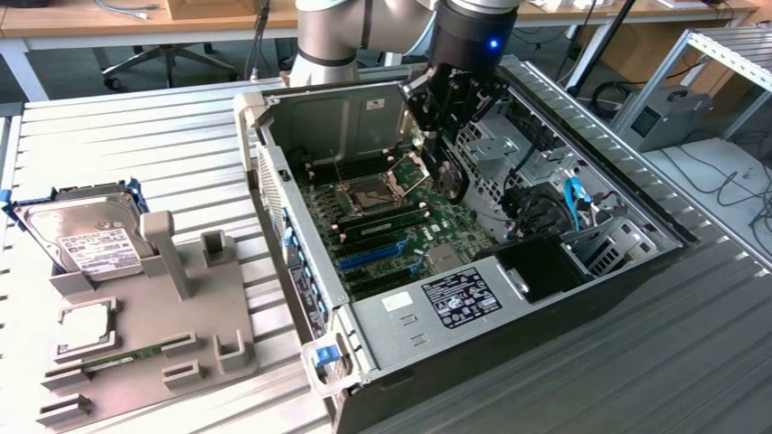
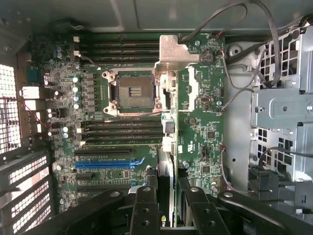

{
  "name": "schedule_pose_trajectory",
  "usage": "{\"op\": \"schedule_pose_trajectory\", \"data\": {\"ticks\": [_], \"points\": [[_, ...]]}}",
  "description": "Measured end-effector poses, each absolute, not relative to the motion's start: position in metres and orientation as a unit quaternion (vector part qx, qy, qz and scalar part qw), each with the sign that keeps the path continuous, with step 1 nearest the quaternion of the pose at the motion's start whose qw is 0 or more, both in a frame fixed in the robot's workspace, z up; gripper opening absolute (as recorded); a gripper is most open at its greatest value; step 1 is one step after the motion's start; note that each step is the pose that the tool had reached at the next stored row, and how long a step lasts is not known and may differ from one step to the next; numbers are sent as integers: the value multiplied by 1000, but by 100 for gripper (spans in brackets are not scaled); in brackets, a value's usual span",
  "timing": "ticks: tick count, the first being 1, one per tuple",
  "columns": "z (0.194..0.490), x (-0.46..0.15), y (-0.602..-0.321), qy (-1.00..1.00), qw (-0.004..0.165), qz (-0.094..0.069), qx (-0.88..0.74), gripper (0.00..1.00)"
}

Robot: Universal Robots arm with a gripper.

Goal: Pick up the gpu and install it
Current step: 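Insert the gpu into the slot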

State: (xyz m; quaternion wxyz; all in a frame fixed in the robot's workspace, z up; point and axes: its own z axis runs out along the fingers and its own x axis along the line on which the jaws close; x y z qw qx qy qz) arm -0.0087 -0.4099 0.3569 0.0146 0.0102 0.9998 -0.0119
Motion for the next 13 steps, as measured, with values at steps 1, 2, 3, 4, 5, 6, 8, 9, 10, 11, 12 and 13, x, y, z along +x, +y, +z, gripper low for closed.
{"op": "schedule_pose_trajectory", "data": {"ticks": [1, 2, 3, 4, 5, 6, 8, 9, 10, 11, 12, 13], "points": [[357, -9, -410, 1000, 15, -12, 9, 26], [357, -9, -410, 1000, 15, -12, 8, 26], [357, -9, -410, 1000, 15, -12, 7, 26], [357, -9, -410, 1000, 15, -12, 5, 26], [357, -9, -410, 1000, 15, -12, 4, 26], [357, -9, -410, 1000, 15, -12, 3, 26], [357, -9, -410, 1000, 15, -12, 0, 26], [357, -9, -410, 1000, 15, -12, -1, 26], [357, -9, -410, 1000, 15, -12, -1, 26], [357, -9, -410, 1000, 15, -12, -3, 26], [357, -9, -410, 1000, 15, -12, -4, 26], [357, -9, -410, 1000, 15, -12, -5, 26]]}}
